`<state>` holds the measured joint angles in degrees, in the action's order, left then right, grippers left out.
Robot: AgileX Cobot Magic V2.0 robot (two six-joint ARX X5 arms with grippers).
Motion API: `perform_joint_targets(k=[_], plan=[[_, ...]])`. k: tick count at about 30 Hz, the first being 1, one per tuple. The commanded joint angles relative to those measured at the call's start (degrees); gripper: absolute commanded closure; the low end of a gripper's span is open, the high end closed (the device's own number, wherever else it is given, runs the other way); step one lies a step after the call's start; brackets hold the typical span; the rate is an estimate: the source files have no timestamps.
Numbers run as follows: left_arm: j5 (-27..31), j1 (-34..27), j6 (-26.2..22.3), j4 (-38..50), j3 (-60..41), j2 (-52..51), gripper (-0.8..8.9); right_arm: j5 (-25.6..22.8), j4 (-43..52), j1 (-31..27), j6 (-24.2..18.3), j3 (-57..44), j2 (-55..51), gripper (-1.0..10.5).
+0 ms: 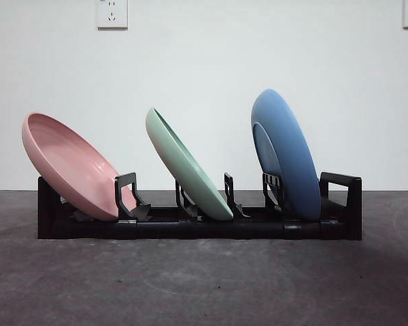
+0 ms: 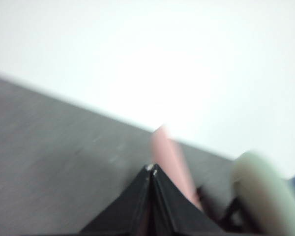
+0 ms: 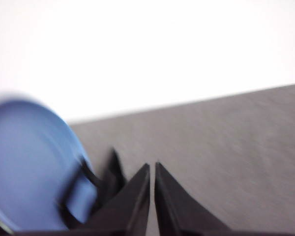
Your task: Place the plate
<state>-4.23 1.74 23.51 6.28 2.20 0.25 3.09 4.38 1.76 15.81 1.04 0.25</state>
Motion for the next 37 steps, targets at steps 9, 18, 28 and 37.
perform_joint_targets(k=[9, 18, 28, 37], plan=[[-2.2, 0.0, 4.3, -18.4, 24.9, 10.8, 8.03, 5.0, -12.3, 0.0, 11.1, 21.1, 9.0, 9.3], [-11.1, 0.1, -0.6, -36.7, 48.0, 29.2, 8.03, 21.6, -29.6, 0.0, 8.8, 43.1, 27.7, 9.3], [-16.9, 0.4, -6.8, -64.4, 68.7, 47.6, 8.03, 35.0, -45.4, 0.3, 7.7, 59.1, 45.3, 9.3], [-16.9, 1.0, -9.8, -72.7, 74.0, 56.4, 6.91, 35.9, -51.8, 3.9, 0.2, 63.6, 55.8, 8.2]])
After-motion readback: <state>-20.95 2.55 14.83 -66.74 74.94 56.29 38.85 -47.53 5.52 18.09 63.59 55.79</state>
